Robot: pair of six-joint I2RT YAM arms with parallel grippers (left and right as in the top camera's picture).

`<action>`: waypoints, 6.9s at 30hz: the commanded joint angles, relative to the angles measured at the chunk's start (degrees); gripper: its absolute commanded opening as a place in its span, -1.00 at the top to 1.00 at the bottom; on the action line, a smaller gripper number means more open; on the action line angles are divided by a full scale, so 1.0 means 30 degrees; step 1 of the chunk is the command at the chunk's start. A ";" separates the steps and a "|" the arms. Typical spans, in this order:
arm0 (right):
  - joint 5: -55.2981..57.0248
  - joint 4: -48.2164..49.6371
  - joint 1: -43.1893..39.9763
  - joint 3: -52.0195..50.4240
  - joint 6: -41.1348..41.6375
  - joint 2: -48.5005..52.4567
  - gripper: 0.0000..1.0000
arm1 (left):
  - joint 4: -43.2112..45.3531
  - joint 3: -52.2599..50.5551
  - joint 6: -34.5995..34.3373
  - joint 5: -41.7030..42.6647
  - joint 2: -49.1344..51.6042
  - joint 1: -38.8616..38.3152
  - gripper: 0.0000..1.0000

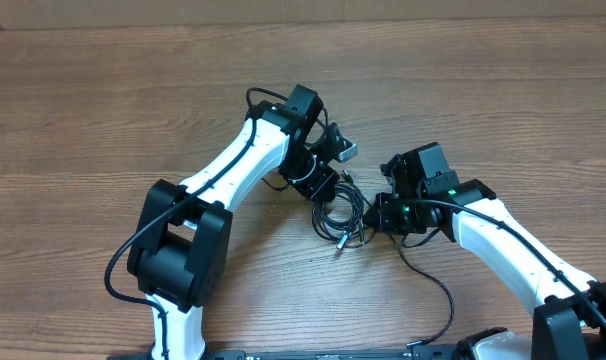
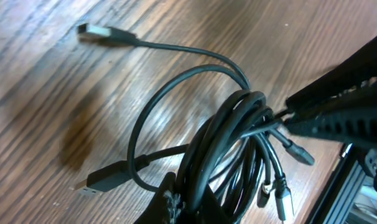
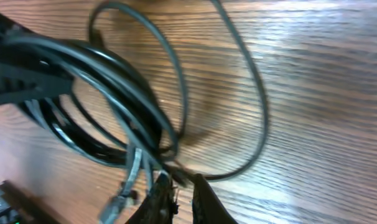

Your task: Untangle cables

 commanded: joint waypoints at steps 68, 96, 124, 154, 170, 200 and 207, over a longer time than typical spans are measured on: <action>-0.0933 0.1297 0.0270 0.0029 -0.0233 0.0007 0.78 | 0.0313 0.0503 -0.0707 0.1377 -0.0546 -0.0007 0.91; -0.2084 0.2608 0.0270 0.0029 -0.0219 0.0007 0.70 | 0.0313 0.0503 -0.0714 0.1377 -0.0546 -0.0007 0.91; -0.1056 0.1923 0.0270 0.0029 -0.0168 0.0007 0.82 | 0.0313 0.0503 -0.0780 0.1377 -0.0546 -0.0007 0.92; -0.0911 0.1887 0.0248 0.0029 -0.0168 0.0007 0.83 | 0.0539 0.0503 -0.0860 0.1370 -0.0546 -0.0007 0.92; -0.0546 0.1632 0.0248 0.0029 -0.0160 0.0007 0.92 | 0.0539 0.0503 -0.0918 0.1370 -0.0546 -0.0007 0.91; 0.3373 -0.0007 0.0248 0.0029 0.2718 0.0007 0.38 | 0.0583 0.0503 -0.0911 0.1370 -0.0546 -0.0007 0.91; 0.0554 0.0940 0.0248 0.0029 0.1180 0.0007 0.37 | 0.0597 0.0503 -0.0925 0.1377 -0.0546 -0.0007 0.91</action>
